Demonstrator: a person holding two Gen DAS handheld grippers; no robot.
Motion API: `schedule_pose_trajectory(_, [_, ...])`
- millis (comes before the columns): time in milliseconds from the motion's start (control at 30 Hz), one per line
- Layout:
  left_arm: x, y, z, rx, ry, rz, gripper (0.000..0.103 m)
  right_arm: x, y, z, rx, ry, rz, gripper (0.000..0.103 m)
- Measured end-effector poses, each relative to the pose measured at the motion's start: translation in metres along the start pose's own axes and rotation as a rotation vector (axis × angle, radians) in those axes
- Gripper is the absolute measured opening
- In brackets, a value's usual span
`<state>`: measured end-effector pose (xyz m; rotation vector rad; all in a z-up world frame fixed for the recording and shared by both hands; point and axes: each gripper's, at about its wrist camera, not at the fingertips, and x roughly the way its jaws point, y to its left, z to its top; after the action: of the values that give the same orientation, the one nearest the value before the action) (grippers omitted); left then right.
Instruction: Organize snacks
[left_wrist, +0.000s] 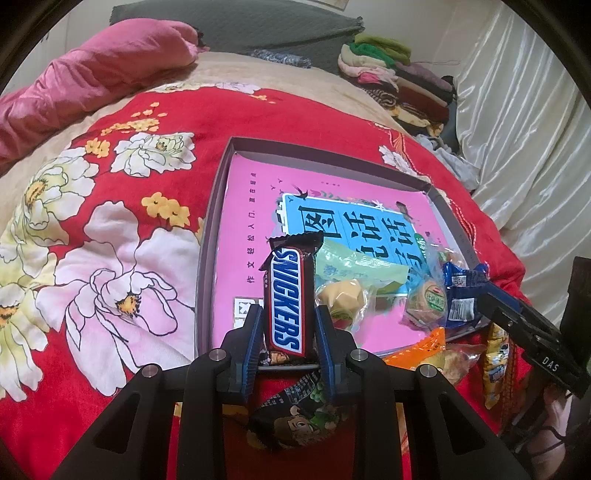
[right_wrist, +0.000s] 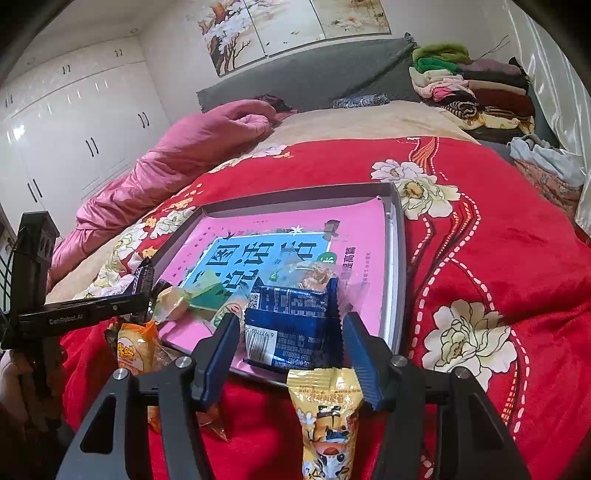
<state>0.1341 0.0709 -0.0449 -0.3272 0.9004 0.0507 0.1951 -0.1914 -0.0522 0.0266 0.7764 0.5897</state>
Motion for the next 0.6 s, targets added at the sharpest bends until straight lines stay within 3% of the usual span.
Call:
schedule_pose_trajectory(433, [-0.0041,0.0040,0.0005,-0.020,-0.005,-0.006,0.031,-0.0036,0.0001,0.0011,0.001,-0.014,-0.006,0.060])
schedule_pose_trajectory(600, [-0.0062,0.0054,0.0004,-0.029,-0.006,-0.010,0.036,-0.0047,0.0007,0.0019,0.000,-0.019,-0.008,0.060])
